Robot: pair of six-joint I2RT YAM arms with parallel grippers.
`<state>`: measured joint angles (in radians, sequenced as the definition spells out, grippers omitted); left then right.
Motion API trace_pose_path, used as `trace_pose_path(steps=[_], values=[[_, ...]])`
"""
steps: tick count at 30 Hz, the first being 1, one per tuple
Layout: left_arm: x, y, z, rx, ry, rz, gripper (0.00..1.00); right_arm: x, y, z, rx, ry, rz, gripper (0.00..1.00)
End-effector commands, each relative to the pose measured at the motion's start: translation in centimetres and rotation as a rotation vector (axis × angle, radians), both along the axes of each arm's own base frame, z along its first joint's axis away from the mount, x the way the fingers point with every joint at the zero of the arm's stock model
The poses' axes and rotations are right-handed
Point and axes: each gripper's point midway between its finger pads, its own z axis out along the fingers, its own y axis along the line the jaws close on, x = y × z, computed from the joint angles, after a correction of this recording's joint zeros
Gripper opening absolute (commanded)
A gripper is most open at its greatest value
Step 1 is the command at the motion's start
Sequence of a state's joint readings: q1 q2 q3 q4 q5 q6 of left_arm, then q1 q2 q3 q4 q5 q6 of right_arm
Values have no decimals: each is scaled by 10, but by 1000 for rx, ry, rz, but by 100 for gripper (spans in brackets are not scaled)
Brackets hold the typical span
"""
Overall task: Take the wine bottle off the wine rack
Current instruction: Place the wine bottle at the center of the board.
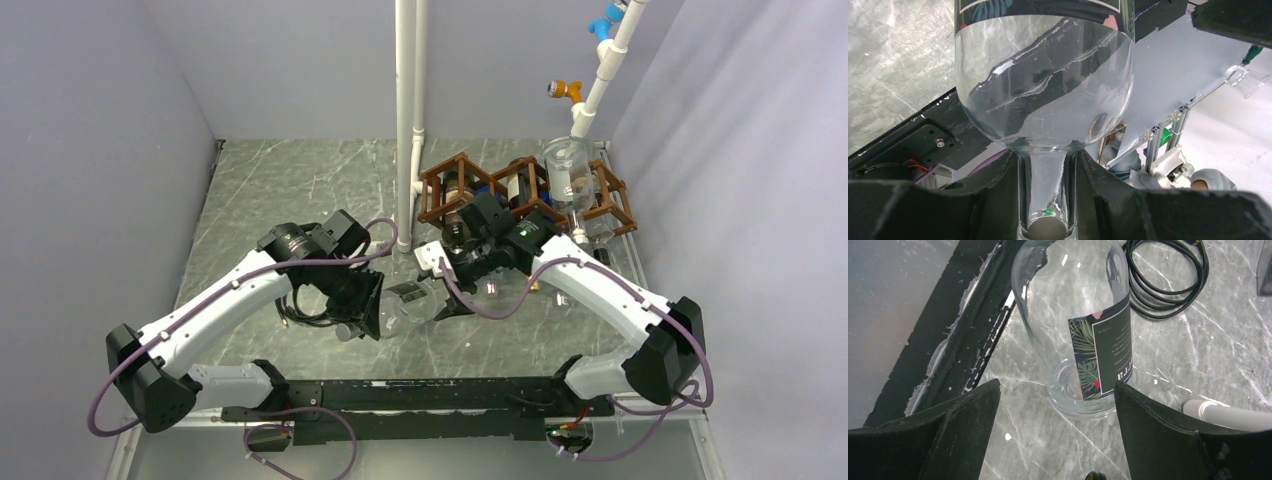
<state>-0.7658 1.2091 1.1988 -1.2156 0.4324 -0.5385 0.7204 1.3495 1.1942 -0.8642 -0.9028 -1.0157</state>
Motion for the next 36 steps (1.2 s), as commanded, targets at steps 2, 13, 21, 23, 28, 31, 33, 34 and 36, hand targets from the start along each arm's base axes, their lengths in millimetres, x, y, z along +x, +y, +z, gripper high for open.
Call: trace_pose_path(steps=[2, 13, 21, 23, 28, 31, 33, 34, 36], values=[[1, -23, 19, -161, 12, -44, 0, 9, 13, -12, 3, -94, -26, 85], [-3, -28, 10, -175, 125, -1, 0, 11, 29, -45, -37, -170, -66, 79], [-5, -30, 6, -157, 181, 18, 0, 7, 37, -62, -44, -200, -75, 68], [-5, -29, 4, -148, 189, 21, 0, 4, 38, -66, -41, -195, -69, 66], [-4, -29, 3, -133, 204, 32, 1, -1, 40, -77, -39, -198, -55, 66], [-3, -31, 3, -132, 212, 36, 4, -3, 40, -81, -41, -194, -51, 65], [-3, -33, 4, -135, 218, 37, 9, -3, 40, -83, -42, -189, -52, 65], [-2, -34, 5, -137, 221, 37, 12, -3, 40, -84, -44, -188, -53, 65], [-1, -35, 6, -138, 222, 38, 19, -4, 40, -86, -45, -184, -54, 65]])
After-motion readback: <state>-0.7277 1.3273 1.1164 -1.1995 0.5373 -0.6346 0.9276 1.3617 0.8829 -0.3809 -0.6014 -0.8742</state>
